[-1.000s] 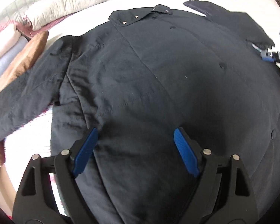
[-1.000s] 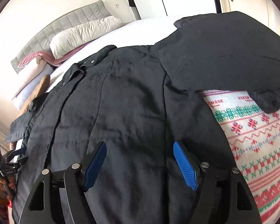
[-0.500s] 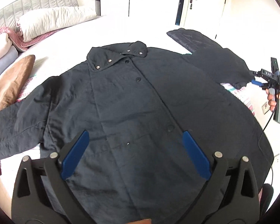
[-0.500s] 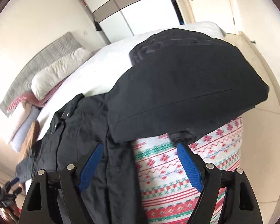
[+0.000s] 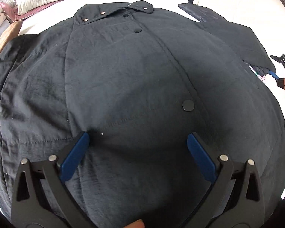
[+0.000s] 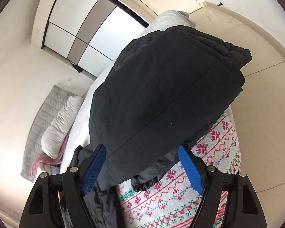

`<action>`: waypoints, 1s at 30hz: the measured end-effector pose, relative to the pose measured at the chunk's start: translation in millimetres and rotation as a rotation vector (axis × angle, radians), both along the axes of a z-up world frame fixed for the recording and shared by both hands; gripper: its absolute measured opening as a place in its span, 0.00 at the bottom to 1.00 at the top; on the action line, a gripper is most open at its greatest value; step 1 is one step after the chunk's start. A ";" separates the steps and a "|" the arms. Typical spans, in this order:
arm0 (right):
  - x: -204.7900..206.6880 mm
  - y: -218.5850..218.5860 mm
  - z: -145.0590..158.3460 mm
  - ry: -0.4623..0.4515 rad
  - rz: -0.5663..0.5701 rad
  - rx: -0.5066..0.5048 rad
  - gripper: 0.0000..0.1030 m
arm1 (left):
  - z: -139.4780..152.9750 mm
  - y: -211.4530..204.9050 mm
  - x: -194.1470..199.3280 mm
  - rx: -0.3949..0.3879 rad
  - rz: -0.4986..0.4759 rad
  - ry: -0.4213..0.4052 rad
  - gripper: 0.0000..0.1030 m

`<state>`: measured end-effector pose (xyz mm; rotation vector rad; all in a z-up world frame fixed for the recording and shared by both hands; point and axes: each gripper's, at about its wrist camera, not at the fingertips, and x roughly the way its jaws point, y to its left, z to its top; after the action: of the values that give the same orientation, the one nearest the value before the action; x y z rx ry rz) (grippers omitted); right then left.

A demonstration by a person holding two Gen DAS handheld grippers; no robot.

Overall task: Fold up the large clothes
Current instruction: 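Grasp the black coat sleeve with the right gripper and lift it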

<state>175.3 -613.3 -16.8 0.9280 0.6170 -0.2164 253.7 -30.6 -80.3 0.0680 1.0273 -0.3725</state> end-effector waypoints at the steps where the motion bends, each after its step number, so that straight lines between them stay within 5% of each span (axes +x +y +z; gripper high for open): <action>1: 3.1 -0.9 -3.6 0.006 -0.013 0.003 0.74 | 1.0 0.5 1.6 0.002 0.000 0.013 0.99; 7: 15.3 -1.2 1.1 0.008 -0.123 -0.039 0.54 | 24.5 15.3 9.7 -0.034 -0.030 0.103 0.99; 9: 21.0 1.7 13.8 0.016 -0.143 -0.091 0.49 | 36.1 22.2 12.0 -0.066 -0.026 0.087 0.99; 11: 31.1 7.7 25.8 0.046 -0.159 -0.164 0.23 | 48.7 27.0 18.1 -0.080 -0.012 0.054 0.99; 13: 37.0 18.6 43.0 0.049 -0.171 -0.224 0.12 | 57.8 32.2 23.6 -0.105 0.006 0.025 0.99; 17: 43.0 62.9 94.6 -0.040 -0.117 -0.391 0.07 | 71.6 39.6 37.1 -0.182 0.024 -0.009 0.99; 24: 76.0 192.6 176.9 -0.177 0.188 -0.692 0.07 | 74.7 45.9 61.3 -0.312 0.040 -0.025 0.99; 30: 119.6 342.2 185.4 -0.234 0.586 -0.820 0.07 | 65.7 61.1 65.7 -0.356 0.076 -0.025 0.99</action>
<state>294.9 -271.0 168.6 -0.0385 0.4902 0.1651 319.4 30.5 -14.6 -0.2845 0.9229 -0.4790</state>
